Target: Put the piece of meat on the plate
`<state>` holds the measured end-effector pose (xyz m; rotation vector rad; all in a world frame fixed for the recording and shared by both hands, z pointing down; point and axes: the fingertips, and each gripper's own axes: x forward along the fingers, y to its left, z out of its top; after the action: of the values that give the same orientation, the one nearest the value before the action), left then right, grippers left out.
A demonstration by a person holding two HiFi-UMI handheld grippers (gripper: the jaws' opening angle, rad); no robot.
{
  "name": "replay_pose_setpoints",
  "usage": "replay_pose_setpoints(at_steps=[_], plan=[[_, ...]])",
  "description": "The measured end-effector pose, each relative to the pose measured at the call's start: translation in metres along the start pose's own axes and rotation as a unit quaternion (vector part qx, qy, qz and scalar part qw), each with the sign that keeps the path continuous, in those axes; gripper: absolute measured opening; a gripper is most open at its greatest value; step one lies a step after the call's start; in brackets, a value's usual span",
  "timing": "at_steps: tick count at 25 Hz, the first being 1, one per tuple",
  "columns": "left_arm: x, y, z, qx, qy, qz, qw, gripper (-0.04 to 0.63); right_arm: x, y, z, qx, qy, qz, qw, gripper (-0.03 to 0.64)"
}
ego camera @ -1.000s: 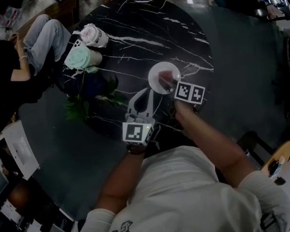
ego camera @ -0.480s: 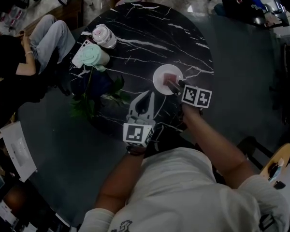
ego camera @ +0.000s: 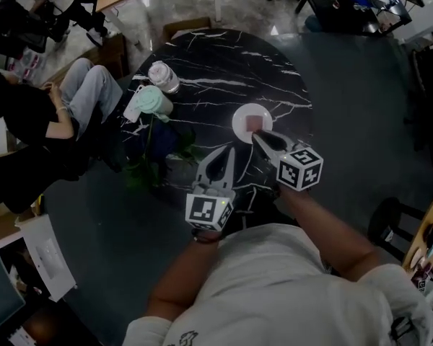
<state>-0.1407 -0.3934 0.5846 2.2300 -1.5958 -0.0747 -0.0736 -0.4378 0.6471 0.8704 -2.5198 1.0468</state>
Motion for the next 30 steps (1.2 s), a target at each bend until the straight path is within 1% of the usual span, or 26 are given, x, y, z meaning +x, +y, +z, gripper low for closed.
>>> replay_pose_setpoints(at_steps=[2,4,6,8,10,13,17,20,23,27,30], plan=[[-0.013,-0.011,0.02,0.002,-0.004,-0.007,1.0,0.006,-0.018,0.03,0.011,-0.033,-0.024,0.017,0.999,0.049],[-0.024,-0.02,0.044,0.011,-0.008,-0.011,0.9998,0.006,-0.037,0.065,0.026,-0.075,-0.054,0.038,0.995,0.035],[-0.035,-0.029,0.071,0.025,-0.014,-0.016,0.9995,0.006,-0.056,0.102,0.043,-0.127,-0.085,0.054,0.987,0.023],[-0.046,-0.041,0.098,0.041,-0.022,-0.026,0.9986,0.006,-0.076,0.137,0.062,-0.177,-0.115,0.057,0.976,0.018],[-0.06,-0.052,0.119,0.054,-0.03,-0.035,0.9975,0.006,-0.097,0.169,0.08,-0.207,-0.146,0.052,0.966,0.008],[-0.085,-0.066,0.148,0.067,-0.048,-0.04,0.9958,0.006,-0.126,0.206,0.097,-0.22,-0.19,0.038,0.956,0.003],[-0.114,-0.082,0.185,0.087,-0.079,-0.041,0.9923,0.006,-0.155,0.238,0.109,-0.24,-0.237,0.015,0.941,0.002],[-0.129,-0.092,0.195,0.113,-0.089,-0.043,0.9887,0.006,-0.173,0.257,0.111,-0.262,-0.256,-0.001,0.93,0.002],[-0.136,-0.096,0.199,0.125,-0.092,-0.046,0.9868,0.006,-0.183,0.273,0.117,-0.281,-0.274,-0.009,0.919,0.002],[-0.146,-0.097,0.203,0.131,-0.097,-0.051,0.9853,0.006,-0.186,0.285,0.113,-0.295,-0.279,-0.016,0.914,0.002],[-0.151,-0.101,0.203,0.145,-0.101,-0.053,0.9828,0.006,-0.189,0.289,0.112,-0.299,-0.281,-0.02,0.912,0.002]])
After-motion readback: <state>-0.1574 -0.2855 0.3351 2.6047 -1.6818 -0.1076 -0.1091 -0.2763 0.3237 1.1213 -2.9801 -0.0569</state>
